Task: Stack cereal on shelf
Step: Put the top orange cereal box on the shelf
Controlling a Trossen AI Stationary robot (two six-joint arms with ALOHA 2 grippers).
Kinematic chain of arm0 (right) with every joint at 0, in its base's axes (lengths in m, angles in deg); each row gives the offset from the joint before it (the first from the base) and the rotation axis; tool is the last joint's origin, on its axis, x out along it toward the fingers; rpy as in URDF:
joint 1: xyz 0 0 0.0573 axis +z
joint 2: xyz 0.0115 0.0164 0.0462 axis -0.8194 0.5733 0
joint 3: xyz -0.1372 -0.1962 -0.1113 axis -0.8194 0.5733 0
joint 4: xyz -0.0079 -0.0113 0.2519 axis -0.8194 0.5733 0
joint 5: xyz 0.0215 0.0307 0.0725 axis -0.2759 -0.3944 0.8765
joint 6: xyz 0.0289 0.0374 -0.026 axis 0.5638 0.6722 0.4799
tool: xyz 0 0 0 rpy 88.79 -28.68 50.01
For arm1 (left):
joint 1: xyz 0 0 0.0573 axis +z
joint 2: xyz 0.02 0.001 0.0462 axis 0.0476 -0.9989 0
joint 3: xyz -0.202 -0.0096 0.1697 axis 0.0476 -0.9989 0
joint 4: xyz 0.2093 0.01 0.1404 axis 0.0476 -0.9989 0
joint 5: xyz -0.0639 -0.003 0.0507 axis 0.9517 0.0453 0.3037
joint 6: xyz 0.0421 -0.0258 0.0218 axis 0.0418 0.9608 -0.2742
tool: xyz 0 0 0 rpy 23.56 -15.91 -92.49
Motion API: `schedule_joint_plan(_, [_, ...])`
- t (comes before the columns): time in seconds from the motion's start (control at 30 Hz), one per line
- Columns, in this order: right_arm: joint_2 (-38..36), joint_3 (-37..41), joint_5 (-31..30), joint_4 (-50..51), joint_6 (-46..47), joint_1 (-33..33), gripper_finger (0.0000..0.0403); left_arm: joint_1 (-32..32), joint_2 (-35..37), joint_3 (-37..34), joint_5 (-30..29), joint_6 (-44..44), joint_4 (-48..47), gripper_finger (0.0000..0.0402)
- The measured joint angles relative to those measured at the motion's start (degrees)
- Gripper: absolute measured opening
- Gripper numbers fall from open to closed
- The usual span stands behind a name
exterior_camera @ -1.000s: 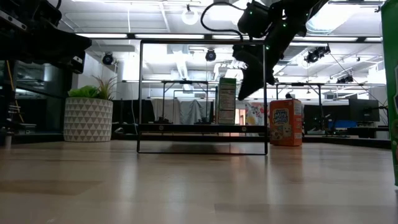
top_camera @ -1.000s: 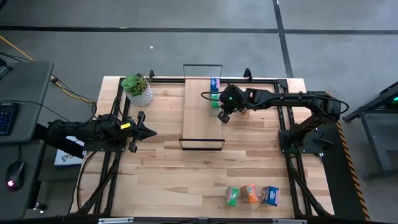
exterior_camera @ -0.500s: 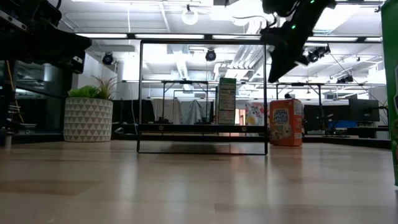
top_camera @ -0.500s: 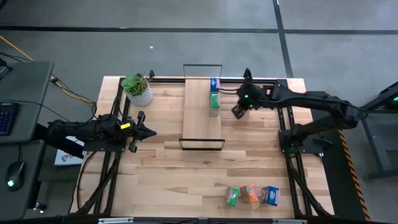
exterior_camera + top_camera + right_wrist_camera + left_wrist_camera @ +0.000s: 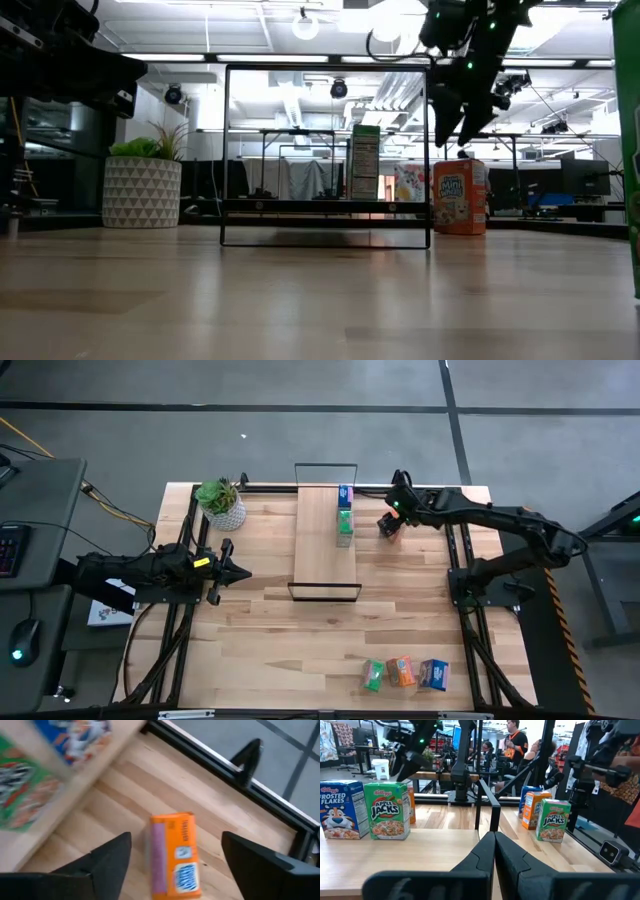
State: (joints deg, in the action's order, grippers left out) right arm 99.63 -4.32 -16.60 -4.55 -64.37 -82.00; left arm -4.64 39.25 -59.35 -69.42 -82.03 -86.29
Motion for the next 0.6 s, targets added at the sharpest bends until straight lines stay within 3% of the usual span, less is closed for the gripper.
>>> schedule_joint_plan(0.27, [3.63,0.00,5.98,0.33,-2.40,-3.55,0.0323,0.02,0.00,0.00,0.02,0.01,0.01,0.0003])
schedule_joint_plan(0.6, [7.72,0.00,6.65,3.68,-2.32,-3.55,0.0323,0.01,0.00,-0.01,0.01,-0.01,0.00,0.0003])
